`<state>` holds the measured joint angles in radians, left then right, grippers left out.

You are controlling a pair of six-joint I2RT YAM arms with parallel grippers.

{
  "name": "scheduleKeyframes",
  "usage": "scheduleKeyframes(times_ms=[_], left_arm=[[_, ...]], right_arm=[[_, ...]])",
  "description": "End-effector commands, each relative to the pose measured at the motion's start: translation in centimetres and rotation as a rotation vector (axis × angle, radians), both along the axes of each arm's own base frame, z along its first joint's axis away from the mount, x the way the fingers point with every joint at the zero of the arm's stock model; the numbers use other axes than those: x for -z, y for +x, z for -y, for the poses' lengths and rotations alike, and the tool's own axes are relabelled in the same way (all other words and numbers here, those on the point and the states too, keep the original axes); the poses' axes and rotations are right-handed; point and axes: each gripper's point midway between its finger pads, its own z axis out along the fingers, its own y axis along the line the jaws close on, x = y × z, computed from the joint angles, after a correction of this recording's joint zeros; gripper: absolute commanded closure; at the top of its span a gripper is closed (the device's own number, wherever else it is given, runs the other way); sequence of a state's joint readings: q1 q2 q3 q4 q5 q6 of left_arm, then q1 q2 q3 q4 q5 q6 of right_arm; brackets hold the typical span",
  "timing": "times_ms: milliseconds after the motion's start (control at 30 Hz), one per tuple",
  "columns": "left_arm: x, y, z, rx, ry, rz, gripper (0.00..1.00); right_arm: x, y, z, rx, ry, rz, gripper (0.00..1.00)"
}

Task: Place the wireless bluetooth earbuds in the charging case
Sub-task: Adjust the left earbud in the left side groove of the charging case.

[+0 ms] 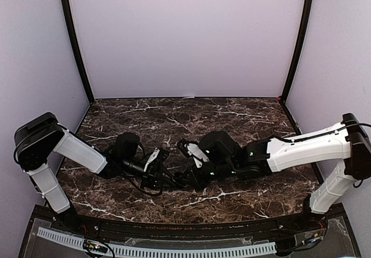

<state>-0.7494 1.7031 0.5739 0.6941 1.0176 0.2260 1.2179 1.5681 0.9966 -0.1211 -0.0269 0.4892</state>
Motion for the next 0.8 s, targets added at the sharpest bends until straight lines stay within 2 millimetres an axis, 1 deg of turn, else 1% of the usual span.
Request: scheduleKeyframes(times_ms=[0,767], left_arm=[[-0.88,-0.3,-0.11,0.019,-0.026,0.026,1.0],[-0.26,-0.48,0.24,0.029,0.001,0.024,1.0]], right_arm=[[-0.87,0.18,-0.89,-0.006,0.014,0.026,0.89],[-1.51,0.35,-1.33,-0.02,0.011,0.044,0.89]])
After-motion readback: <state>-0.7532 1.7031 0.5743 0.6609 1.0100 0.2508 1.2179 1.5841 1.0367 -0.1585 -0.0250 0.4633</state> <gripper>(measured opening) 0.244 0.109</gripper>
